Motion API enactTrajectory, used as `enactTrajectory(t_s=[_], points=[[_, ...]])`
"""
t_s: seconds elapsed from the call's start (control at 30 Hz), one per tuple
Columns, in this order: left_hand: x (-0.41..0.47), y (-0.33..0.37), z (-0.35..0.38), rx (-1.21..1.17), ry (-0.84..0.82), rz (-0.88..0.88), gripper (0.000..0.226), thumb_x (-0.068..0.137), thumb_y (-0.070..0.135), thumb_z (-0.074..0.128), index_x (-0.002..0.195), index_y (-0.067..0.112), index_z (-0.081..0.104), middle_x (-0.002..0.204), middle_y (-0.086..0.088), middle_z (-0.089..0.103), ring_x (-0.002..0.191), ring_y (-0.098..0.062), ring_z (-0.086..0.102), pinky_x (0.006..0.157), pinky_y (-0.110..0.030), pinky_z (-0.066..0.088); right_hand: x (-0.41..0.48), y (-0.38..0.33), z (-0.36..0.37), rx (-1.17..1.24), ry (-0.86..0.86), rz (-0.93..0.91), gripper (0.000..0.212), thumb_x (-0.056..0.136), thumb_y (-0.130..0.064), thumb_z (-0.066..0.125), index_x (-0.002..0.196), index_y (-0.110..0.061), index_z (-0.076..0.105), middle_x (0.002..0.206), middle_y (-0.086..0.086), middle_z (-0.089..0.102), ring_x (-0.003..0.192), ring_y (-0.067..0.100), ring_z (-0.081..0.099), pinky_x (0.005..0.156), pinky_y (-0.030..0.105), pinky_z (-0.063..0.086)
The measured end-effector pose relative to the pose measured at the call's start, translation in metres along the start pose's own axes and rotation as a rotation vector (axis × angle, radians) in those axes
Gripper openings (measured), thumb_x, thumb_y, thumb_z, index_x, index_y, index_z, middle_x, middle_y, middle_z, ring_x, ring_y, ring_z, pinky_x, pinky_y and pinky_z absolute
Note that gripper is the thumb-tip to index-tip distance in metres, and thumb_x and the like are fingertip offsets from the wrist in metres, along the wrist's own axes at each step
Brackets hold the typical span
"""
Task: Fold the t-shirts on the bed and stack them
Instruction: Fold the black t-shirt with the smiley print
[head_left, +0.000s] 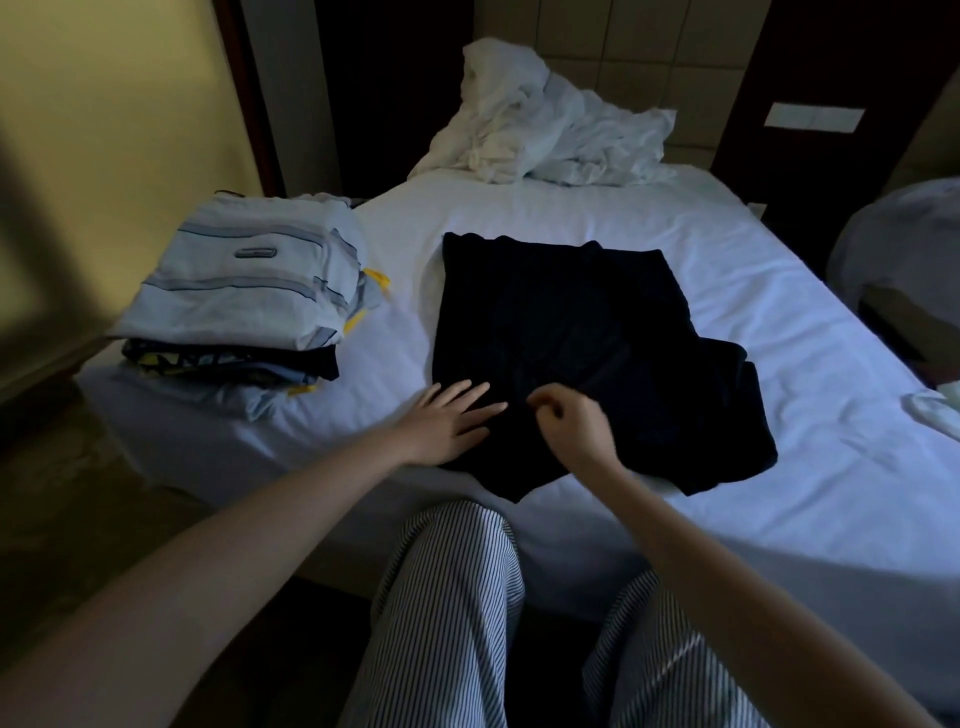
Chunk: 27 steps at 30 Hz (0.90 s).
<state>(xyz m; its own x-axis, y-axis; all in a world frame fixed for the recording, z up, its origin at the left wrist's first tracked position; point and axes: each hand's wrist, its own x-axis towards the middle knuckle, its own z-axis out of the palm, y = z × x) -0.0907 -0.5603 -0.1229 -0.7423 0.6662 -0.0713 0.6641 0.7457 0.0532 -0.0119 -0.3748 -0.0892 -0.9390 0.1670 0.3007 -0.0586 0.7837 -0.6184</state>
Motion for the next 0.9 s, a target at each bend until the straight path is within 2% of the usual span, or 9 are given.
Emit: enactTrajectory(t_s=[0.1,0.2,0.3,0.4,0.47,0.57,0.63,0.73,0.9], points=[[0.001,0.005,-0.005,-0.010,-0.018,-0.014,0.050,0.102,0.043,0.025,0.149,0.041,0.008,0.160,0.006,-0.002,0.147,-0.017,-0.006,0.118,-0.042,-0.002,0.033,0.015,-0.009,-0.110,-0.005,0.198,0.039,0.096,-0.029,0.048,0.131,-0.012,0.049,0.131,0.009,0.052,0.119,0.030,0.047,0.097,0.039,0.039],[0.001,0.005,-0.003,-0.019,-0.037,-0.018,0.051,0.102,0.043,0.023,0.149,0.041,0.004,0.160,0.006,-0.006,0.146,-0.016,-0.009,0.117,-0.042,-0.005,0.053,0.028,-0.006,-0.256,-0.167,0.307,0.046,0.095,-0.044,0.045,0.129,-0.012,0.049,0.129,0.011,0.050,0.122,0.032,0.041,0.099,0.040,0.034],[-0.001,0.003,0.001,-0.076,0.012,-0.026,0.051,0.101,0.048,0.023,0.148,0.043,0.004,0.160,0.007,-0.005,0.146,-0.015,-0.010,0.116,-0.040,-0.007,0.049,0.039,0.001,-0.178,-0.024,0.298,0.028,0.096,-0.033,0.048,0.114,-0.014,0.058,0.118,0.008,0.057,0.117,0.030,0.043,0.098,0.040,0.031],[-0.003,0.006,-0.001,-0.094,-0.028,-0.035,0.059,0.091,0.059,0.016,0.147,0.044,0.010,0.160,0.009,0.000,0.147,-0.015,-0.005,0.117,-0.040,-0.003,0.035,0.043,0.007,-0.255,0.133,0.317,0.024,0.097,-0.029,0.045,0.113,-0.015,0.057,0.121,0.005,0.053,0.120,0.027,0.036,0.102,0.042,0.021],[0.002,0.006,-0.013,-0.169,-0.012,-0.046,0.052,0.095,0.057,0.026,0.145,0.042,0.029,0.157,0.008,0.019,0.145,-0.016,0.012,0.116,-0.040,0.009,0.031,0.044,0.012,-0.353,0.115,0.280,0.026,0.097,-0.028,0.042,0.116,-0.015,0.054,0.125,0.005,0.050,0.124,0.027,0.032,0.104,0.043,0.018],[0.030,0.005,-0.043,-0.315,0.306,-0.076,0.039,0.098,0.043,0.037,0.126,0.028,0.060,0.135,0.005,0.055,0.128,-0.020,0.045,0.104,-0.034,0.032,0.034,0.046,0.012,-0.345,0.076,0.252,0.028,0.097,-0.029,0.040,0.119,-0.015,0.052,0.128,0.005,0.048,0.127,0.026,0.030,0.105,0.043,0.017],[0.049,0.015,-0.047,-0.302,0.335,-0.164,0.041,0.100,0.041,0.034,0.136,0.031,0.049,0.146,0.004,0.043,0.137,-0.022,0.033,0.111,-0.037,0.025,0.034,0.047,0.011,-0.336,0.070,0.250,0.030,0.098,-0.030,0.039,0.122,-0.016,0.052,0.130,0.005,0.048,0.127,0.026,0.031,0.105,0.042,0.018],[0.062,0.043,-0.019,-0.185,0.041,-0.268,0.050,0.100,0.050,0.017,0.149,0.040,0.015,0.160,0.002,0.005,0.146,-0.028,0.000,0.117,-0.048,-0.001,0.034,0.048,0.010,-0.326,0.058,0.260,0.034,0.098,-0.032,0.038,0.126,-0.017,0.050,0.134,0.003,0.047,0.128,0.025,0.032,0.105,0.040,0.019],[0.064,0.044,-0.016,-0.179,-0.017,-0.283,0.053,0.099,0.054,0.014,0.150,0.041,0.007,0.160,0.000,-0.003,0.146,-0.030,-0.008,0.116,-0.050,-0.008,0.034,0.052,-0.004,-0.255,-0.008,0.195,0.033,0.098,-0.030,0.038,0.125,-0.017,0.051,0.130,0.002,0.051,0.125,0.024,0.040,0.104,0.038,0.025]])
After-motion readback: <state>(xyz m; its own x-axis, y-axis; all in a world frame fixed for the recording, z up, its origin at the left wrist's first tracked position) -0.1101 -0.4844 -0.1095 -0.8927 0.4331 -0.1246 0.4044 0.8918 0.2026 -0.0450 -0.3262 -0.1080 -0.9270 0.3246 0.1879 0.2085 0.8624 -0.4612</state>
